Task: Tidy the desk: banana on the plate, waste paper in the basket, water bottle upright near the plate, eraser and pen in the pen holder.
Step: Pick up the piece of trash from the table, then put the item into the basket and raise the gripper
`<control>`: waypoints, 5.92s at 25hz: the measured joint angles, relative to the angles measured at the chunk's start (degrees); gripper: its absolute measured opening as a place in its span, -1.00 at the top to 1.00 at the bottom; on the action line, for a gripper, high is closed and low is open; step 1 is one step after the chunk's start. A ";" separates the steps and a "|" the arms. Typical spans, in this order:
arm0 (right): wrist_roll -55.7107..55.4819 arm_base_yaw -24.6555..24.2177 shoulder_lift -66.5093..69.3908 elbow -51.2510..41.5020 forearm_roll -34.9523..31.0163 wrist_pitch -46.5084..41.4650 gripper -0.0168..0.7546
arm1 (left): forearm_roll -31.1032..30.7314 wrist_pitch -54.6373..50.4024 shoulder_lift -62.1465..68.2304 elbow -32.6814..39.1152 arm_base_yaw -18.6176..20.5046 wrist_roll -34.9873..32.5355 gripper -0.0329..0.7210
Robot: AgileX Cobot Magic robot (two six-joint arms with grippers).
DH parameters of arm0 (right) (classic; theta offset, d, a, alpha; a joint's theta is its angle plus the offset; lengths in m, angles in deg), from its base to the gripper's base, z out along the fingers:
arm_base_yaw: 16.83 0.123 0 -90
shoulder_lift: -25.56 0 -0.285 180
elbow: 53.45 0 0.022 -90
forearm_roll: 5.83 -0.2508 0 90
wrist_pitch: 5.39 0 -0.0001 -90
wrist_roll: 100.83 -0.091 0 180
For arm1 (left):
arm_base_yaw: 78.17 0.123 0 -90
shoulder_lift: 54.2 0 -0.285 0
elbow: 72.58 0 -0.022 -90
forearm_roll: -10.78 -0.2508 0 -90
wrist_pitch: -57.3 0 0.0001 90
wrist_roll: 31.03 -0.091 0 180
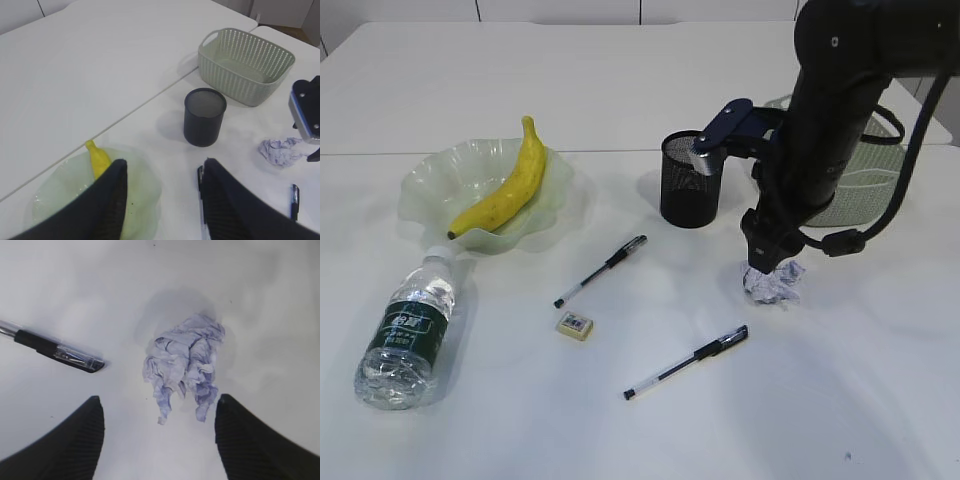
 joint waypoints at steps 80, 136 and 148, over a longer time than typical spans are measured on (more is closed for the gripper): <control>-12.64 0.00 14.25 14.74 5.38 -7.51 0.81 | 1.50 -3.75 -9.23 0.00 0.00 2.63 0.01; -31.69 -16.96 18.33 38.59 5.78 2.05 0.82 | 2.46 -4.80 -9.36 0.00 0.00 3.79 0.02; -33.04 -17.24 21.30 38.59 5.09 5.12 0.51 | 2.46 -4.93 -12.68 0.00 0.00 3.98 0.02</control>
